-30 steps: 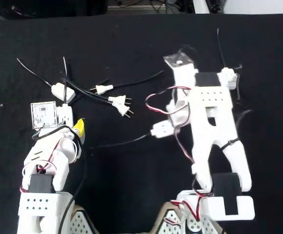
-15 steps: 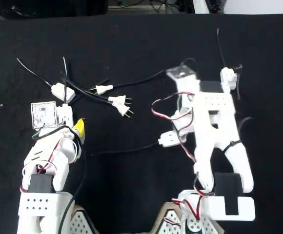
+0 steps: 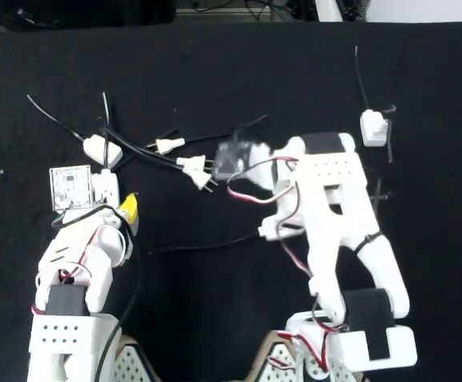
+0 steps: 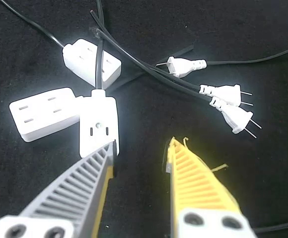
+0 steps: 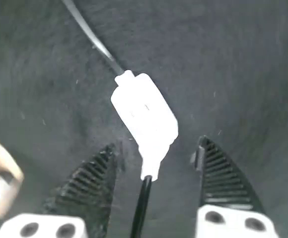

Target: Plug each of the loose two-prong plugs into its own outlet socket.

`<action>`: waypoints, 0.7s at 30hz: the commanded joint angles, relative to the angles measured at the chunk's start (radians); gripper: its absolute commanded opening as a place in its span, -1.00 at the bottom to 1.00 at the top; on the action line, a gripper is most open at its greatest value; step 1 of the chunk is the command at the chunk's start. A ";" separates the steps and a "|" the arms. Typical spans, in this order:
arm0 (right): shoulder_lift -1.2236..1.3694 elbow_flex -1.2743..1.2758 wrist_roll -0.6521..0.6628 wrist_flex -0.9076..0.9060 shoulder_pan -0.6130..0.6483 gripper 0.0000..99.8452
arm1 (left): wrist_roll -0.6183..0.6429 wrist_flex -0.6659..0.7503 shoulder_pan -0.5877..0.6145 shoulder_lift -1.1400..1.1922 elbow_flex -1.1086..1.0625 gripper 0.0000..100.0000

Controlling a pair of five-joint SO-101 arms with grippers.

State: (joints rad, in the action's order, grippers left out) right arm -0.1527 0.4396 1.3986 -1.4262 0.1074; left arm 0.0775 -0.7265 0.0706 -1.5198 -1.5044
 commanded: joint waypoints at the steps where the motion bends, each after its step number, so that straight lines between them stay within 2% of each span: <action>1: -0.048 0.027 0.311 -0.023 0.020 -0.55 | -0.002 0.006 -0.001 -0.008 0.002 -0.64; 8: -0.047 0.130 0.341 -0.005 0.020 -0.55 | -0.002 0.006 -0.001 -0.008 0.002 -0.64; 15: -0.047 0.213 0.341 0.166 0.015 -0.55 | -0.002 0.006 -0.001 -0.008 0.002 -0.64; 21: -0.047 0.228 0.341 0.218 0.014 -0.55 | -0.002 0.006 -0.001 -0.008 0.002 -0.64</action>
State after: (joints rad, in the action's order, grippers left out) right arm -0.1527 0.6682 1.7285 -1.2329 0.1120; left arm 0.0775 -0.7265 0.0706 -1.5198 -1.5044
